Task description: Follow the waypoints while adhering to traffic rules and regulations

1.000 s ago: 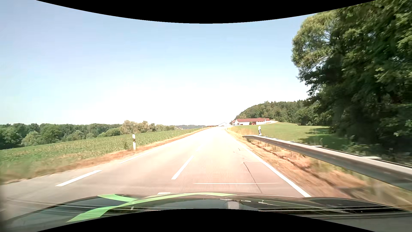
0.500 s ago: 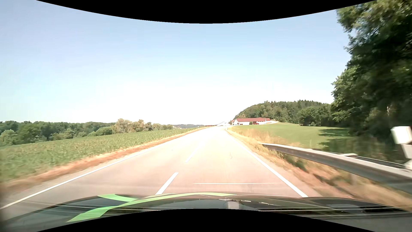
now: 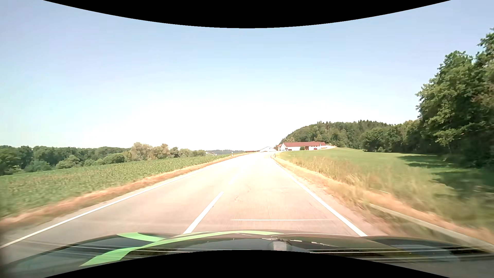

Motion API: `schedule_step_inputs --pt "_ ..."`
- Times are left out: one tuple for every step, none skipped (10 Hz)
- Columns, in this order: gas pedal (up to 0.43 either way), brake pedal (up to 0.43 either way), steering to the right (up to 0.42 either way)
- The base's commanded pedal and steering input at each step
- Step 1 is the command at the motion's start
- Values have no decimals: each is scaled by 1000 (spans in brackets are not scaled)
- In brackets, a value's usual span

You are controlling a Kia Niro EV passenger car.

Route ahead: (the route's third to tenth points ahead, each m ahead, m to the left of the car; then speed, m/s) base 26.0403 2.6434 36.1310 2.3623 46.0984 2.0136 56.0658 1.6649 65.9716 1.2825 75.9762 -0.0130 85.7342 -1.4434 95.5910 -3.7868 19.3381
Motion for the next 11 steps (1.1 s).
schedule_step_inputs --pt "311 0 -3" --pt "319 0 -3" --pt "319 0 -3" --pt "319 0 -3" --pt "299 0 -3" --pt "240 0 -3" --pt "240 0 -3" --pt "240 0 -4" --pt "248 0 -4" --pt "268 0 -4" --pt "280 0 -4"
